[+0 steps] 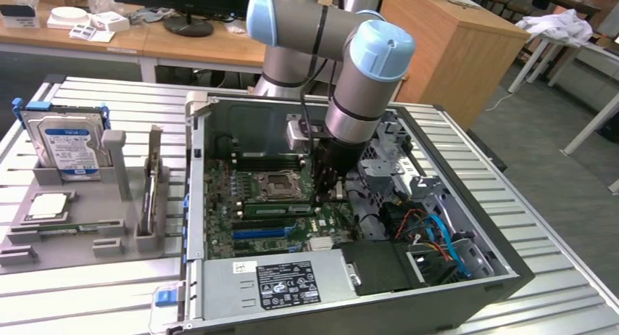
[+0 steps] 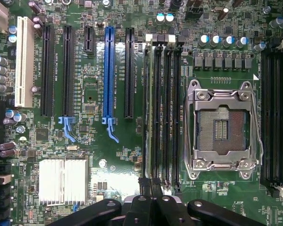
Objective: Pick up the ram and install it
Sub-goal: 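Press down the ram until it locks into place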
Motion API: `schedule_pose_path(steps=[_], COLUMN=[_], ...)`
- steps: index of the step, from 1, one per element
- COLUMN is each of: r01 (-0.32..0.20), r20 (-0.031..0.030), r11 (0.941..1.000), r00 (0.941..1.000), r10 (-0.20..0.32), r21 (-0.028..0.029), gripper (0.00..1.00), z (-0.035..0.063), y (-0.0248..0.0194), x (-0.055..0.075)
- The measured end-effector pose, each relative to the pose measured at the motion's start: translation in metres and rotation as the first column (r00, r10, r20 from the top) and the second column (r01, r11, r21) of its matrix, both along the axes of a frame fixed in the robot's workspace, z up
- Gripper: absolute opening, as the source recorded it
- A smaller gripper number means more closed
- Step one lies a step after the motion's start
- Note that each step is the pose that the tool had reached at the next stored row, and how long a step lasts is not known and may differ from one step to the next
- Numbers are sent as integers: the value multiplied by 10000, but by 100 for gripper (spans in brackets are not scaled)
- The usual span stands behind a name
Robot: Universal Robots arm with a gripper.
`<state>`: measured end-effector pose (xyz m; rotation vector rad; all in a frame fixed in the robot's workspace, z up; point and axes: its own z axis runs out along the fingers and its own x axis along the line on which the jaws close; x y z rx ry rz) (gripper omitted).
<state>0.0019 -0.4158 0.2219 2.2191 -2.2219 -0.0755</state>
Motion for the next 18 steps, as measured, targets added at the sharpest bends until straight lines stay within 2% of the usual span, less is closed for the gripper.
schedule_pose_path(steps=[2, 11, 18], r01=[1, -1, 0], r20=[0, 0, 1], r11=[10000, 10000, 10000], r00=[10000, 10000, 10000], r10=[-1, 1, 0], r21=[12, -16, -42], gripper=[11, 11, 11], z=[14, 161, 223], y=[1, 0, 0], x=[-1, 0, 0])
